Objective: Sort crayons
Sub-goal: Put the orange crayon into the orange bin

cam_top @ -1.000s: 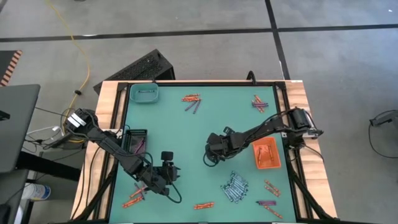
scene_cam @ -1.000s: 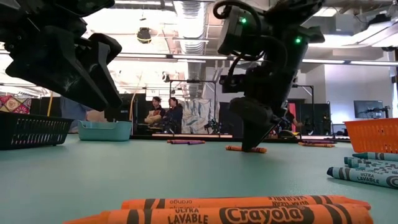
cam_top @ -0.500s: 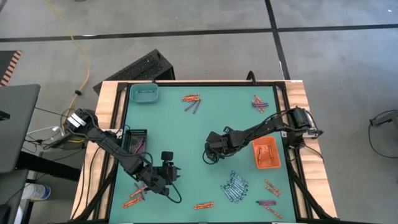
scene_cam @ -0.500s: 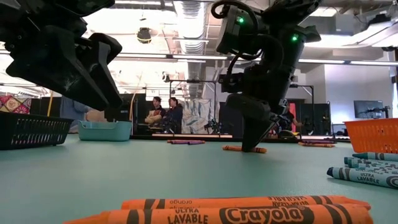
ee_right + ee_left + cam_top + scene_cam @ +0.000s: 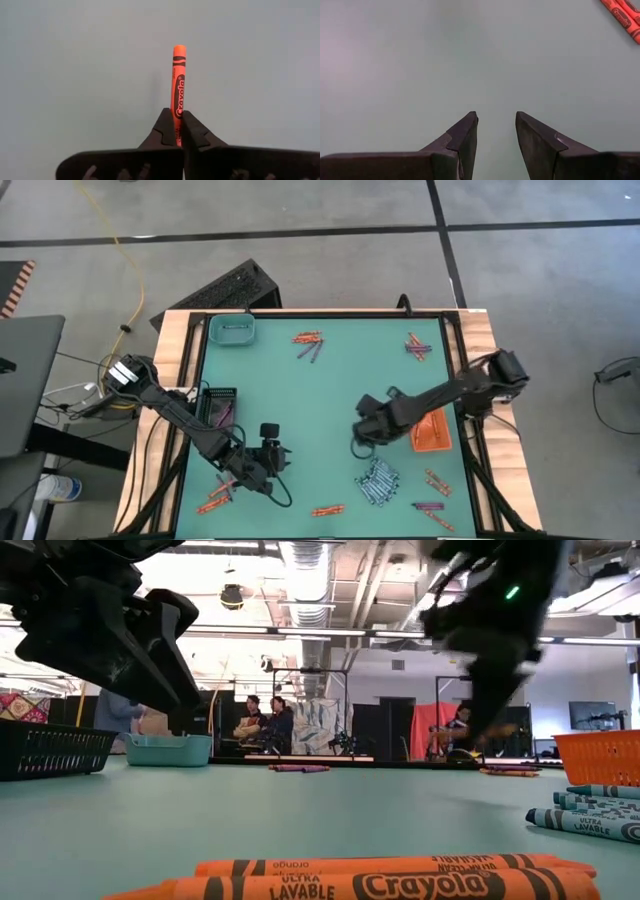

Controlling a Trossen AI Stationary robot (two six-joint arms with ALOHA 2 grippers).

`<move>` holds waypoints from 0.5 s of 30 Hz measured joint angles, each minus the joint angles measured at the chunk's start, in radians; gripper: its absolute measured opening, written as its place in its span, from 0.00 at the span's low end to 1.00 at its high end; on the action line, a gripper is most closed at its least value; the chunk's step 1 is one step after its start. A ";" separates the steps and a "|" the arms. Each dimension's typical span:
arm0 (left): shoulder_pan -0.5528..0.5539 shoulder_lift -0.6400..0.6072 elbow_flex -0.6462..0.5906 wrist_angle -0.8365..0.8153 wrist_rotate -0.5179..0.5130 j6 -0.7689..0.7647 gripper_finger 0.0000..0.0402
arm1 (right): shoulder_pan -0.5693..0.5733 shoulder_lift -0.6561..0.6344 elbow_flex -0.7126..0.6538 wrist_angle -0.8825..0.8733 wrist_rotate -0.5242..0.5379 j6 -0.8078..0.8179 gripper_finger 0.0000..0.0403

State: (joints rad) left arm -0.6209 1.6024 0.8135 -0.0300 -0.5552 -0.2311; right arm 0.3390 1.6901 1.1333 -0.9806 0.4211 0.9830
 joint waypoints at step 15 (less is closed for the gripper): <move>0.090 0.002 0.000 0.185 0.201 0.136 0.31 | 0.337 -0.097 -0.003 -0.450 -0.131 0.726 0.00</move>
State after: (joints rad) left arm -0.5310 1.6039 0.8133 0.1545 -0.3547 -0.0950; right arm 0.6763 1.5935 1.1306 -1.4307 0.2897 1.7095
